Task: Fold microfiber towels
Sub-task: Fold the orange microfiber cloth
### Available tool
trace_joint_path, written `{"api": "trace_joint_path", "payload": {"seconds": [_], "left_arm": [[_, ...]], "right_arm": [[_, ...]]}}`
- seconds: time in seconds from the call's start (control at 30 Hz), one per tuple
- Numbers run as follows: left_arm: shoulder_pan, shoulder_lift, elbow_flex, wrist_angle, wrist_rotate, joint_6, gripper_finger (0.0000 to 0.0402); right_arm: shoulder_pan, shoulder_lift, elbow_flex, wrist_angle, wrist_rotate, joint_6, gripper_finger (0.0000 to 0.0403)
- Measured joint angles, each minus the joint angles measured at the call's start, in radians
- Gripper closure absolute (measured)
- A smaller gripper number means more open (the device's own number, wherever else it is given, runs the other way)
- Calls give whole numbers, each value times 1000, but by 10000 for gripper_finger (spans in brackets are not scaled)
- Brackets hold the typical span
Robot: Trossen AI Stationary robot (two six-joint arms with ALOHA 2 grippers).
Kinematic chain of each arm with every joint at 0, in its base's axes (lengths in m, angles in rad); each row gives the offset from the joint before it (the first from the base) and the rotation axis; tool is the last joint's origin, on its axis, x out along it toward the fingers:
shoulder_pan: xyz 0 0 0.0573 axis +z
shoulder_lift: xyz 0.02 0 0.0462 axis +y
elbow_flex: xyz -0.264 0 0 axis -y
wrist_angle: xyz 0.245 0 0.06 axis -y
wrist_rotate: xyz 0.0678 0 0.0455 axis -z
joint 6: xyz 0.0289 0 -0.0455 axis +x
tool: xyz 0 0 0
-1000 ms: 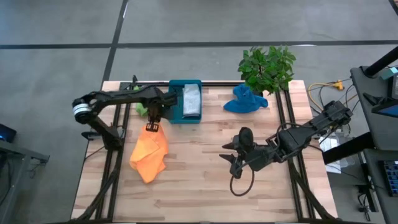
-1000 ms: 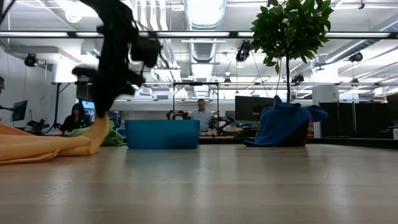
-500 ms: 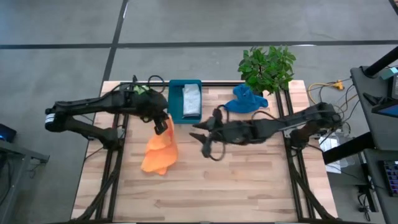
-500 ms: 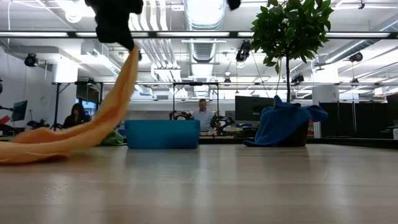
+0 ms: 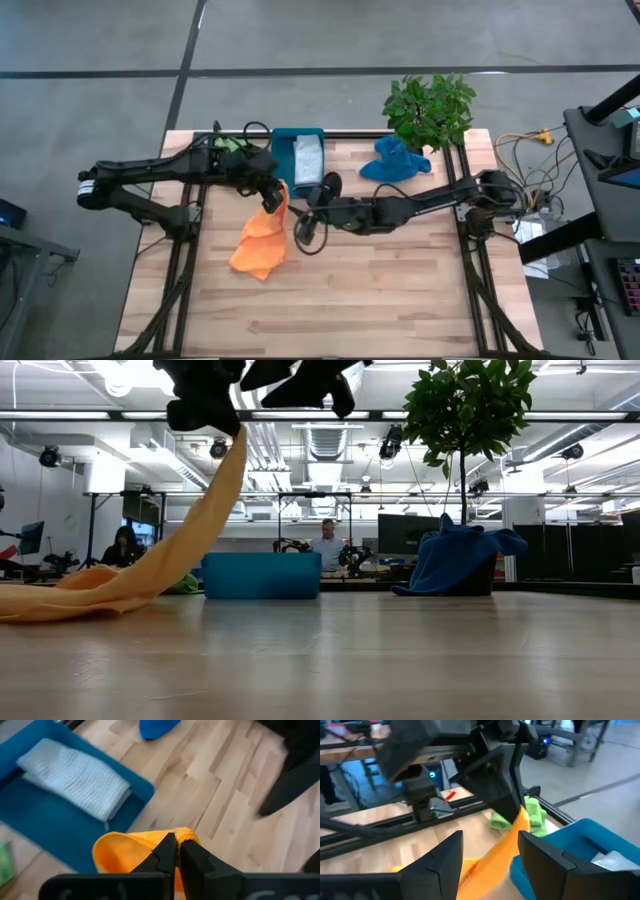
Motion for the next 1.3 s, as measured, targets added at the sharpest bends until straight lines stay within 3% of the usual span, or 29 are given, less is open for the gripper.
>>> {"api": "trace_joint_path", "payload": {"seconds": [0.17,0.33,0.67,0.97,1.3], "left_arm": [[-1,15,0,24,40,1,402],[-1,8,0,21,73,30,402],[0,-30,0,14,129,115,402],[2,-100,0,14,151,170,402],[5,-193,14,12,151,219,402]], "right_arm": [[-10,79,69,-7,26,130,208],[-12,157,139,-110,125,204,207],[-20,206,203,-314,129,368,218],[-38,246,190,-290,-191,372,242],[-35,321,188,-235,-279,405,270]]}}
